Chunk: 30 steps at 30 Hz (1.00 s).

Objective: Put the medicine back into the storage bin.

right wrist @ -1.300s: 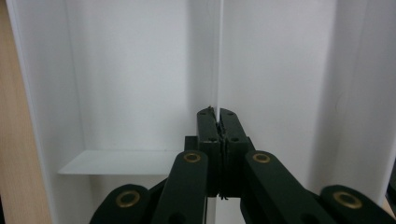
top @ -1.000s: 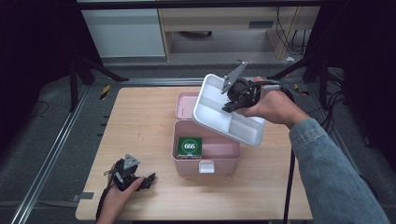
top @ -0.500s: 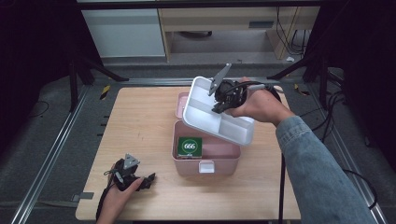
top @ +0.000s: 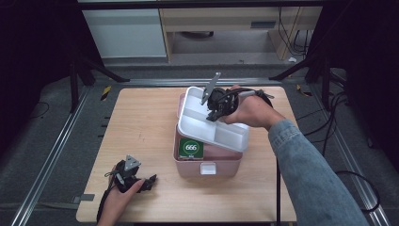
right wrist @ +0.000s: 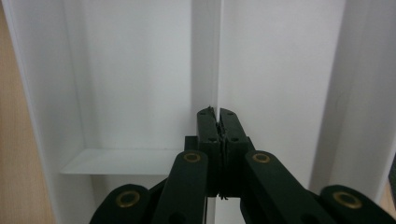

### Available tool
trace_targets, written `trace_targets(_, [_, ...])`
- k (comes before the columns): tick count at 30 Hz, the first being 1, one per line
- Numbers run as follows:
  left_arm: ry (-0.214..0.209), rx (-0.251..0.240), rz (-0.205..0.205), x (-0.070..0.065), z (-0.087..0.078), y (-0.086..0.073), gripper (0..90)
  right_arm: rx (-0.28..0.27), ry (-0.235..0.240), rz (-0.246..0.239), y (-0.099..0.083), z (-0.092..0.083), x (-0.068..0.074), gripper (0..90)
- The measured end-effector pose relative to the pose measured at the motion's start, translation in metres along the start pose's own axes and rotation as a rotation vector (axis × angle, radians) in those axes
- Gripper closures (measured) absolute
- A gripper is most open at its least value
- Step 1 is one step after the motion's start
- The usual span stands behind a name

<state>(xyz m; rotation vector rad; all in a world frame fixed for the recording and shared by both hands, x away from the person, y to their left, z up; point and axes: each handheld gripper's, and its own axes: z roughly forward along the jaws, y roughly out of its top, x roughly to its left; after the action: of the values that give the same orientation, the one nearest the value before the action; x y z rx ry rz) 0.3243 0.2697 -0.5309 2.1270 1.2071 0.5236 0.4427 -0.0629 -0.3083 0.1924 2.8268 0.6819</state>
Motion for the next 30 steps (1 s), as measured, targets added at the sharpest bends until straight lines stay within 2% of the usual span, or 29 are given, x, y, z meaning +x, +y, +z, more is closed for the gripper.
trace_targets(6, [-0.001, 0.001, 0.001, 0.000, 0.000, 0.000, 0.0, 0.020, 0.024, -0.011, 0.000, 0.012, 0.003, 89.9])
trace_targets(30, [-0.002, 0.000, 0.000, 0.000, 0.000, 0.000, 0.0, 0.061, 0.078, -0.055, 0.004, 0.037, 0.016, 89.9])
